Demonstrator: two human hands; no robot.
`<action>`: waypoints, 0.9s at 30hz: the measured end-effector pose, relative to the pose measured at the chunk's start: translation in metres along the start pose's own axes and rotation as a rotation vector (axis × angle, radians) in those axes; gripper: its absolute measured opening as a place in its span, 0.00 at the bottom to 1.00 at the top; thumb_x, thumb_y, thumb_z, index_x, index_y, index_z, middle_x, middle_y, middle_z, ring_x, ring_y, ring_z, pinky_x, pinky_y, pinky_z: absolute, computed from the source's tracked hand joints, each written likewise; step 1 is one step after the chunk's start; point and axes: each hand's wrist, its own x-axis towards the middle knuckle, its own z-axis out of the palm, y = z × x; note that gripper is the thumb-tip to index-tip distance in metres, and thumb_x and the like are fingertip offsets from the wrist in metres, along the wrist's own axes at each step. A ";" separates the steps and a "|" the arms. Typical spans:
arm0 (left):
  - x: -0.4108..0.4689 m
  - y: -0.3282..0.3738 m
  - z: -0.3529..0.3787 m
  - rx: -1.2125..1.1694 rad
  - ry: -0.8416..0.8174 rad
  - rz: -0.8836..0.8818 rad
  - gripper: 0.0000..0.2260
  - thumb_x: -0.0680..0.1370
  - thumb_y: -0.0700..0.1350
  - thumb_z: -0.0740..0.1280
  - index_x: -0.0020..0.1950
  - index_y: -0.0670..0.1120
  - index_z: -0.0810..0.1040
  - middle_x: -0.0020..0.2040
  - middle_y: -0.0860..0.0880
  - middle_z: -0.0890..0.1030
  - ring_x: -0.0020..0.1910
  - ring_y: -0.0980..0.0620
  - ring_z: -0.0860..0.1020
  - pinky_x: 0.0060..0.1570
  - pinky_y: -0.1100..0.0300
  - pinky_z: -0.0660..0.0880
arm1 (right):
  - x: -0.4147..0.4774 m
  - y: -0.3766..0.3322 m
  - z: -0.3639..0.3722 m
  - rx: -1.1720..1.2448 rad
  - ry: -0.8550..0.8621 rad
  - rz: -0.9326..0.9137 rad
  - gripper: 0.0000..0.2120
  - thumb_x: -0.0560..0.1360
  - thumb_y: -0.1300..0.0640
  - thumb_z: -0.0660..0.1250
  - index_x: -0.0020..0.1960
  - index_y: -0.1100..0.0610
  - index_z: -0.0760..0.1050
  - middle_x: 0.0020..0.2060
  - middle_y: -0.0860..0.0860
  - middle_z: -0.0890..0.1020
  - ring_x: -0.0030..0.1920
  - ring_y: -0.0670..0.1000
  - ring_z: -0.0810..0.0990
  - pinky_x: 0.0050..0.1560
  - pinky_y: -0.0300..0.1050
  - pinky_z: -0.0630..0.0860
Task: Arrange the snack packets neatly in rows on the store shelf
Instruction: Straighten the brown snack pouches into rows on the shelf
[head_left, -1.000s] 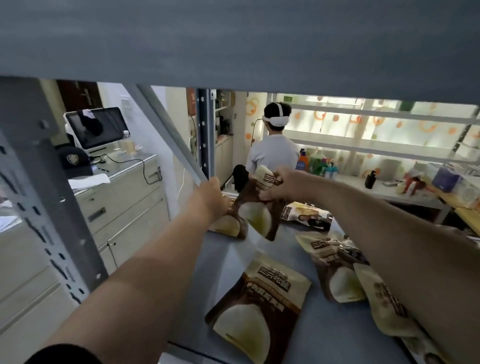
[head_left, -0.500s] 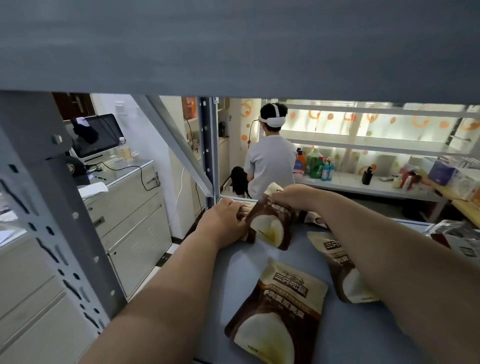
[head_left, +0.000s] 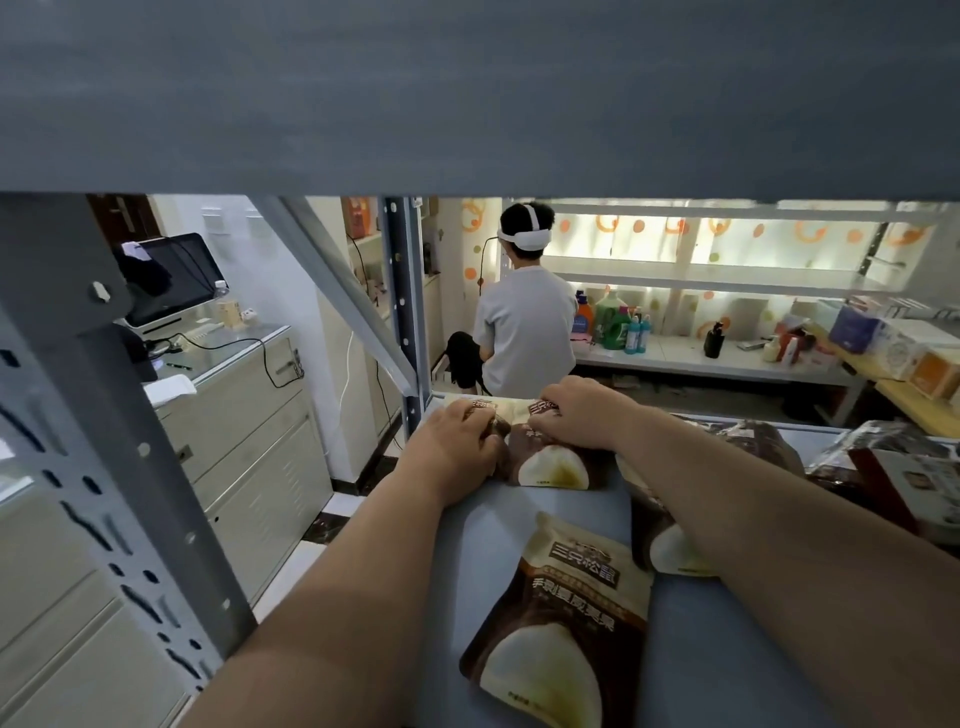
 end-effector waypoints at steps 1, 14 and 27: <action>0.000 0.000 0.000 0.001 0.004 0.000 0.21 0.81 0.54 0.56 0.71 0.50 0.70 0.71 0.47 0.69 0.68 0.45 0.67 0.68 0.51 0.64 | -0.004 -0.001 0.001 0.010 0.027 -0.020 0.27 0.76 0.36 0.59 0.69 0.50 0.70 0.63 0.55 0.75 0.64 0.57 0.72 0.63 0.54 0.71; 0.002 -0.001 0.008 0.031 -0.073 0.039 0.25 0.83 0.52 0.49 0.79 0.46 0.58 0.79 0.44 0.57 0.78 0.46 0.53 0.77 0.50 0.50 | -0.028 -0.034 0.027 0.009 -0.049 0.103 0.35 0.81 0.37 0.48 0.81 0.55 0.47 0.80 0.56 0.51 0.79 0.58 0.48 0.77 0.57 0.48; -0.048 0.079 -0.060 0.076 -0.034 0.148 0.15 0.77 0.55 0.61 0.58 0.49 0.76 0.53 0.48 0.78 0.51 0.46 0.79 0.46 0.52 0.76 | -0.184 -0.018 -0.026 -0.001 0.019 0.215 0.22 0.76 0.42 0.59 0.67 0.50 0.71 0.66 0.54 0.74 0.64 0.56 0.73 0.60 0.53 0.73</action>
